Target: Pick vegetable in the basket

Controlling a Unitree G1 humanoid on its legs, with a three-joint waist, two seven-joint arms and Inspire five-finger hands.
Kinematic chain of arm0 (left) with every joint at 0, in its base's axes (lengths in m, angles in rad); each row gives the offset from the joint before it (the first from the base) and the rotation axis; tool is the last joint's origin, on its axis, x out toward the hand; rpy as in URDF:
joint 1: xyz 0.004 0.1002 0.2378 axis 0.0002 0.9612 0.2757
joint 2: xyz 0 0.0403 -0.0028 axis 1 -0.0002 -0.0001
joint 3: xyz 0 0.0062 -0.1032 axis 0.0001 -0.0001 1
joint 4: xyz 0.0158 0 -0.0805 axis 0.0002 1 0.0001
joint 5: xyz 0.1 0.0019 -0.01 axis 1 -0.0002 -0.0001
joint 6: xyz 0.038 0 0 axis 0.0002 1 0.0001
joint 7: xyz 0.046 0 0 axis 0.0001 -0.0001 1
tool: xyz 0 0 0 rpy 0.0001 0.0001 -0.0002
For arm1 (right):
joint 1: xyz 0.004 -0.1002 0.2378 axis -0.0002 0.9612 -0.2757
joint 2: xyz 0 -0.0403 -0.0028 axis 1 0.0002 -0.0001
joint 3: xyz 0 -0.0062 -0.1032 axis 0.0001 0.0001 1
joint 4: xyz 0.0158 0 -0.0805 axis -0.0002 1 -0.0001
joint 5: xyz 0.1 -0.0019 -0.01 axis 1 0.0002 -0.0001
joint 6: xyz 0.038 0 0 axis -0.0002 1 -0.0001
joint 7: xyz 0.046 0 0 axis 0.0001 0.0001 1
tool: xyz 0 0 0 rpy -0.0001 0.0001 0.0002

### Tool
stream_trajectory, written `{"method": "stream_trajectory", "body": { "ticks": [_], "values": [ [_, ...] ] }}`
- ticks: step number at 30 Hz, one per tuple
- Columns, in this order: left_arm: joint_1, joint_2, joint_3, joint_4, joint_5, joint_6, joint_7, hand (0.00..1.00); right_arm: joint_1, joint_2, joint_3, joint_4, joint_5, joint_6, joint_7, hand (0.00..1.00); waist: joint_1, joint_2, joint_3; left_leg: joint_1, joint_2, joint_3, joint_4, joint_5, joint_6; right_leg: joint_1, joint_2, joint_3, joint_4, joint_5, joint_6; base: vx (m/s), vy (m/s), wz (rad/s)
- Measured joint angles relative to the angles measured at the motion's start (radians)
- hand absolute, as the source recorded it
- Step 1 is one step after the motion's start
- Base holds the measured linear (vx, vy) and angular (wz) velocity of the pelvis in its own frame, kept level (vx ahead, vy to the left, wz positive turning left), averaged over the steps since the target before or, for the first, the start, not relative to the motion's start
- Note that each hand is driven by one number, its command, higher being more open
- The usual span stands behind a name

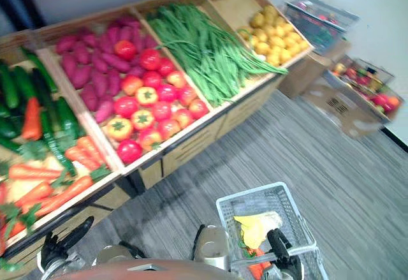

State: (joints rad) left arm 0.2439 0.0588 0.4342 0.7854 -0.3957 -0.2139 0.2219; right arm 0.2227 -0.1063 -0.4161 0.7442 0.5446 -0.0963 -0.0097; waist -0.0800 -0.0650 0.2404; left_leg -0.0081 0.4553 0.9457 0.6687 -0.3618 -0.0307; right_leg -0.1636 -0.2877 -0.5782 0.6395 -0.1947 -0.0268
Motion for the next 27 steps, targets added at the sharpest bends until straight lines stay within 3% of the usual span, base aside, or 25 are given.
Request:
{"method": "stream_trajectory", "body": {
  "ticks": [1, 2, 3, 4, 5, 6, 9, 13, 18, 22, 24, 25, 26, 27],
  "values": [
    [-0.006, -0.014, 0.04, 0.018, -0.021, 0.003, 0.004, 1.0, -0.04, -0.019, 0.032, 0.004, -0.03, 0.006, -0.002, 0.0, 0.005, 0.008, -0.002, 0.009, 0.031, 0.023, 0.02, 0.042, 0.064, 0.024, 0.051, -0.029, -0.093, 0.017, -0.023, 0.02, -0.12, -1.7],
    [-0.005, -0.019, 0.053, 0.023, -0.037, 0.003, 0.006, 1.0, -0.056, -0.021, 0.047, 0.0, -0.029, 0.006, 0.0, 0.0, 0.014, 0.006, -0.002, 0.016, 0.045, 0.034, 0.037, 0.065, 0.078, 0.045, 0.066, -0.042, -0.145, 0.026, -0.017, 0.04, -0.194, -1.59],
    [-0.002, -0.034, 0.055, 0.033, -0.043, -0.002, 0.008, 1.0, -0.063, -0.032, 0.081, -0.017, -0.028, 0.004, 0.004, 0.0, 0.033, -0.003, -0.009, 0.014, 0.019, 0.041, -0.053, 0.037, -0.001, 0.063, 0.095, -0.078, -0.23, 0.028, -0.007, 0.03, -0.155, -1.17],
    [-0.002, -0.043, 0.054, 0.03, -0.043, -0.004, 0.002, 1.0, -0.078, -0.036, 0.087, -0.014, -0.029, 0.004, 0.005, 0.0, 0.036, 0.008, -0.009, 0.016, 0.007, 0.03, -0.108, 0.068, -0.032, 0.057, 0.105, -0.073, -0.237, 0.025, 0.003, 0.06, -0.181, -1.13],
    [-0.002, -0.043, 0.052, 0.031, -0.043, -0.005, -0.01, 1.0, -0.095, -0.034, 0.116, -0.015, -0.028, 0.015, 0.003, 0.0, 0.041, -0.008, -0.016, 0.036, 0.0, 0.065, -0.115, 0.095, -0.031, 0.039, 0.071, -0.079, -0.202, -0.017, 0.025, 0.07, -0.091, -0.52],
    [-0.003, -0.043, 0.049, 0.03, -0.042, -0.006, -0.013, 1.0, -0.1, -0.035, 0.124, -0.025, -0.028, 0.02, 0.007, 0.0, 0.042, -0.012, -0.018, 0.038, -0.001, 0.072, -0.117, 0.097, -0.032, 0.032, 0.064, -0.083, -0.187, -0.023, 0.018, 0.05, -0.124, -0.41],
    [-0.005, -0.06, 0.053, 0.031, -0.036, -0.005, -0.019, 1.0, -0.066, -0.044, 0.179, -0.064, -0.028, 0.023, 0.038, 0.0, 0.027, -0.006, -0.025, 0.053, 0.025, 0.088, -0.147, 0.142, -0.048, 0.058, 0.142, -0.073, -0.284, 0.005, 0.004, -0.01, -0.166, -0.22],
    [-0.004, -0.087, 0.046, 0.033, -0.033, -0.004, -0.028, 1.0, -0.009, -0.042, 0.188, -0.088, -0.028, 0.023, 0.045, 0.0, 0.02, -0.01, -0.024, 0.088, 0.022, 0.095, -0.216, 0.225, -0.039, 0.13, 0.217, -0.071, -0.42, 0.05, -0.023, 0.01, -0.197, -0.08],
    [-0.008, -0.096, 0.01, 0.034, -0.017, -0.002, -0.047, 1.0, 0.027, -0.007, 0.147, -0.09, -0.028, 0.021, 0.043, 0.0, 0.013, -0.021, -0.03, 0.115, -0.015, 0.093, -0.303, 0.236, -0.034, 0.159, 0.246, -0.045, -0.492, 0.077, -0.035, 0.0, -0.026, -0.09],
    [-0.008, -0.09, 0.012, 0.058, 0.016, 0.001, -0.049, 1.0, 0.037, 0.039, 0.146, -0.095, -0.028, 0.02, 0.05, 0.0, 0.003, -0.034, -0.033, 0.178, -0.028, 0.115, -0.314, 0.257, -0.064, 0.202, 0.268, 0.007, -0.549, 0.116, -0.027, -0.01, 0.095, -0.38],
    [-0.008, -0.087, 0.011, 0.059, 0.014, -0.006, -0.049, 1.0, 0.039, 0.045, 0.162, -0.103, -0.028, 0.02, 0.051, 0.0, 0.011, -0.033, -0.032, 0.161, -0.014, -0.065, -0.215, 0.265, -0.04, 0.222, 0.291, 0.083, -0.586, 0.139, -0.035, -0.04, 0.035, -0.86],
    [-0.012, -0.077, 0.004, 0.054, 0.014, -0.014, -0.05, 1.0, 0.04, 0.042, 0.174, -0.113, -0.028, 0.019, 0.049, 0.0, 0.024, -0.034, -0.03, 0.116, -0.026, -0.224, -0.155, 0.221, -0.007, 0.226, 0.287, 0.134, -0.6, 0.151, -0.04, -0.09, 0.096, -1.72],
    [-0.013, -0.08, -0.009, 0.051, 0.013, -0.026, -0.051, 1.0, 0.019, 0.032, 0.189, -0.117, -0.028, 0.014, 0.046, 0.0, 0.054, -0.018, -0.025, 0.07, -0.139, -0.502, -0.173, 0.101, -0.038, 0.204, 0.289, 0.252, -0.604, 0.163, -0.055, -0.07, 0.105, -1.69],
    [-0.012, -0.081, -0.009, 0.052, 0.013, -0.026, -0.051, 1.0, 0.013, 0.031, 0.191, -0.117, -0.029, 0.013, 0.046, 0.0, 0.06, -0.014, -0.023, 0.065, -0.163, -0.555, -0.18, 0.087, -0.038, 0.2, 0.29, 0.274, -0.603, 0.167, -0.056, -0.12, 0.217, -2.09]
  ]
}}
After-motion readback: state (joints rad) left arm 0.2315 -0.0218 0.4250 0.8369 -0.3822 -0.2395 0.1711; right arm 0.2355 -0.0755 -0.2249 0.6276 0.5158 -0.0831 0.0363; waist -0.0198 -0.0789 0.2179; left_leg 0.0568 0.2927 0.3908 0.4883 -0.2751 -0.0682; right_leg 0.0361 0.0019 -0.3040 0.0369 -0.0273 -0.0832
